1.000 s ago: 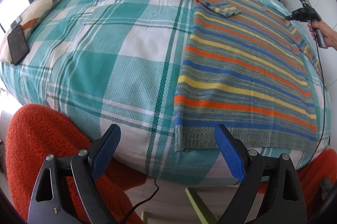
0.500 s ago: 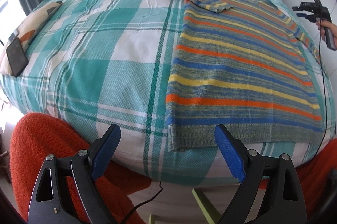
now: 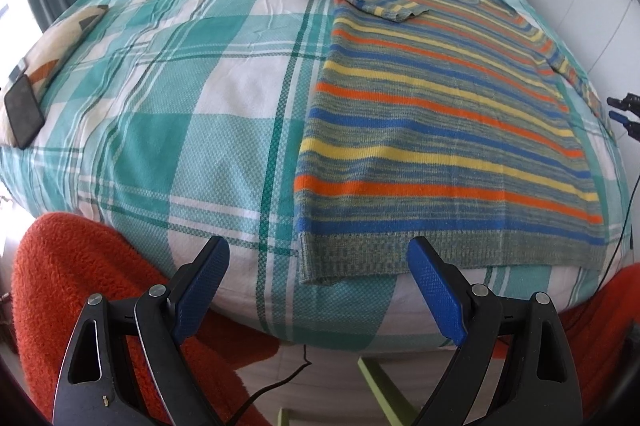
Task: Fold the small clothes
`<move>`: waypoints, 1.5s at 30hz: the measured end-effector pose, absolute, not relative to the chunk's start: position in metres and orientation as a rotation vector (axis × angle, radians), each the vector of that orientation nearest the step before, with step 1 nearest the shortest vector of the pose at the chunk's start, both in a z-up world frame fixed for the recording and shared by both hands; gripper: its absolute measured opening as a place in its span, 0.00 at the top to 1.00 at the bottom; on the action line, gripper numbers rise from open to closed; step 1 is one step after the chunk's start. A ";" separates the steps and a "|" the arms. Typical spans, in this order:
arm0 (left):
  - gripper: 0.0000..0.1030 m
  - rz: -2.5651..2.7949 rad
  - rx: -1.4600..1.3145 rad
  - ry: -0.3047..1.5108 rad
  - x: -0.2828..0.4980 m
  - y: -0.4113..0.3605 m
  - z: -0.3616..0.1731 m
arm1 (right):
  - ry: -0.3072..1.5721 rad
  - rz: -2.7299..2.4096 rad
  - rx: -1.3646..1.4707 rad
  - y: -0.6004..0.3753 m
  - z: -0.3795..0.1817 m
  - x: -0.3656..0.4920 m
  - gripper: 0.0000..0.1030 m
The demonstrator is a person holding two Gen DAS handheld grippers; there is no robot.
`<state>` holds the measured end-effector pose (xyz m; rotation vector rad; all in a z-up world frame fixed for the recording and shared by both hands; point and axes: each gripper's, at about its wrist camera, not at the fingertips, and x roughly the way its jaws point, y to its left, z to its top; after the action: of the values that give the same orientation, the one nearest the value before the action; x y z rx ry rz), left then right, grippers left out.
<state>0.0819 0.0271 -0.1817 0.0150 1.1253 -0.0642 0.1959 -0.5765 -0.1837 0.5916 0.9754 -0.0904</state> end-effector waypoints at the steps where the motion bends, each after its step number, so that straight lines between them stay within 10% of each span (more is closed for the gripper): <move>1: 0.11 -0.067 0.019 1.121 0.082 0.027 -0.179 | 1.009 -0.087 0.619 -0.572 -0.194 0.191 0.62; 15: 0.02 -0.503 0.181 0.839 0.234 -0.043 -0.073 | 0.829 -0.160 0.344 -0.440 -0.161 0.064 0.42; 19: 0.32 -0.558 0.481 0.930 0.291 -0.097 -0.141 | 0.819 -0.114 0.428 -0.405 -0.179 0.054 0.42; 26: 0.36 -0.494 0.483 1.049 0.345 -0.101 -0.206 | 0.845 -0.077 0.406 -0.378 -0.186 0.050 0.42; 29: 0.92 -0.446 0.331 1.116 0.357 -0.080 -0.212 | 0.847 -0.077 0.415 -0.380 -0.187 0.052 0.42; 36: 0.96 -0.153 -0.331 0.981 0.379 0.074 -0.131 | 0.818 -0.089 0.423 -0.384 -0.185 0.054 0.42; 45: 0.97 0.230 -0.583 0.999 0.374 0.214 -0.166 | 0.832 -0.055 0.397 -0.374 -0.187 0.062 0.42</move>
<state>0.3736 0.2138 -0.1663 -0.5826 0.9986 0.2301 0.0619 -0.3736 -0.1874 0.3969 0.8320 -0.0548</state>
